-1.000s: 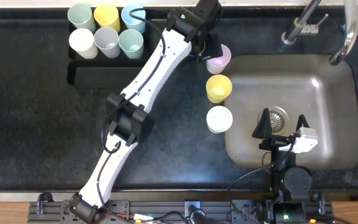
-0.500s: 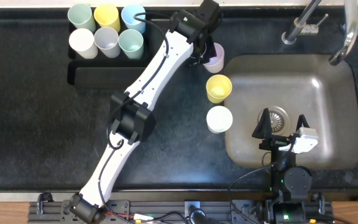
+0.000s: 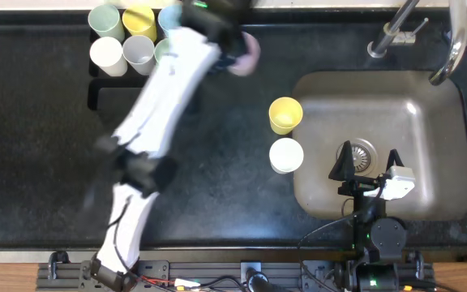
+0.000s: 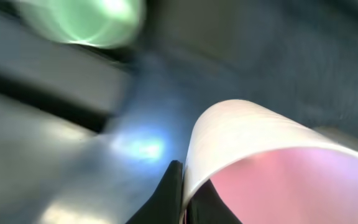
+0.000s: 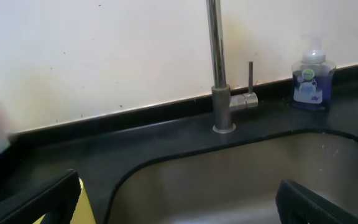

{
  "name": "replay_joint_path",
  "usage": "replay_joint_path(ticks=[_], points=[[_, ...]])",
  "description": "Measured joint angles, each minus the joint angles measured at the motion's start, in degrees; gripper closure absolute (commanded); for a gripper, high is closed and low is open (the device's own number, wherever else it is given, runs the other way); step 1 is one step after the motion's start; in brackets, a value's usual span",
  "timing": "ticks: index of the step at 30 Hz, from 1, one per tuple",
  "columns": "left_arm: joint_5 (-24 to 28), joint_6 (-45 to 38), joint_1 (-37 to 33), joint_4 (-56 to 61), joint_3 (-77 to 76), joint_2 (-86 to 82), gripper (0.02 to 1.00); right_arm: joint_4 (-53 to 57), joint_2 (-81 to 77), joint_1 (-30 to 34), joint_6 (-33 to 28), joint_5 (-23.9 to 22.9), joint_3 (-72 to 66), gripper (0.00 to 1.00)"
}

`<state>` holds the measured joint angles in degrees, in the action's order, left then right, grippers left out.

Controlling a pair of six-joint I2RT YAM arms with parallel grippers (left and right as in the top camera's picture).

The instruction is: Store Cups

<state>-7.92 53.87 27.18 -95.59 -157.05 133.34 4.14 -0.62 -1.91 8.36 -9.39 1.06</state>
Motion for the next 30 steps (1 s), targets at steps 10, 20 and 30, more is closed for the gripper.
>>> replay_joint_path(ticks=[10,20,30], points=[[-4.55,0.24,-25.59,0.04,19.93,-25.40,0.982,0.00,0.00,0.02,0.00,-0.04,-0.02,0.003],[4.22,-1.62,-36.63,29.35,64.67,-35.89,0.982,0.00,0.00,0.02,0.00,-0.02,-0.02,0.003],[7.82,-1.31,-37.79,37.70,74.38,-36.48,0.982,0.00,0.00,0.02,-0.02,-0.02,-0.02,0.003]])
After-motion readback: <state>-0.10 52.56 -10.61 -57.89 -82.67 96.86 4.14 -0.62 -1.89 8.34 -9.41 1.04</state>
